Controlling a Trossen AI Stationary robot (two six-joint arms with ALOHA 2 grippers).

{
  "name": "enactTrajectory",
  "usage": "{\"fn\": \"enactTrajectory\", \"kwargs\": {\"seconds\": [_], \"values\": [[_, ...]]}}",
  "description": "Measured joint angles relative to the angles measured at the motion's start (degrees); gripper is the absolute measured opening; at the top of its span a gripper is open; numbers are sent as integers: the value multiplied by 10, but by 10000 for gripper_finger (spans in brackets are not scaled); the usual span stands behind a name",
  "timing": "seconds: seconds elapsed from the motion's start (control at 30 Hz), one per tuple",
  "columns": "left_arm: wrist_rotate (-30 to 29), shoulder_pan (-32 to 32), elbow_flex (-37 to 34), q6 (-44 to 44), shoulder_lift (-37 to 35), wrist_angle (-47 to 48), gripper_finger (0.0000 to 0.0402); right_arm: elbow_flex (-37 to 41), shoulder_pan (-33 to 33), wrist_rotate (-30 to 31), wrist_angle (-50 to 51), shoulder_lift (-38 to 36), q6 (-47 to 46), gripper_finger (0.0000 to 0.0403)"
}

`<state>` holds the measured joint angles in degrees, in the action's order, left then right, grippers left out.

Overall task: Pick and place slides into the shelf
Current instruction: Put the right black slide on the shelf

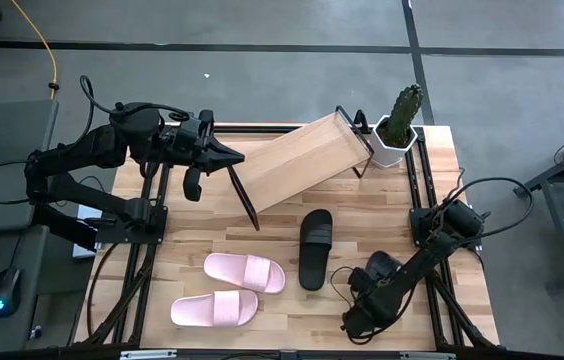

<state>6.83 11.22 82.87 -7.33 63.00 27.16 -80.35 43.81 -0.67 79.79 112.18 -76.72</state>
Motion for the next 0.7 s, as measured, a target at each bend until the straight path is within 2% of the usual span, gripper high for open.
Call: {"fn": "enactTrajectory", "kwargs": {"seconds": [0.43,0.7], "values": [[0,0,0,0,0,0,1,2,-20,51,58,-7,37,1],[0,0,0,0,0,0,1,2,-28,125,57,-60,37,0]]}}
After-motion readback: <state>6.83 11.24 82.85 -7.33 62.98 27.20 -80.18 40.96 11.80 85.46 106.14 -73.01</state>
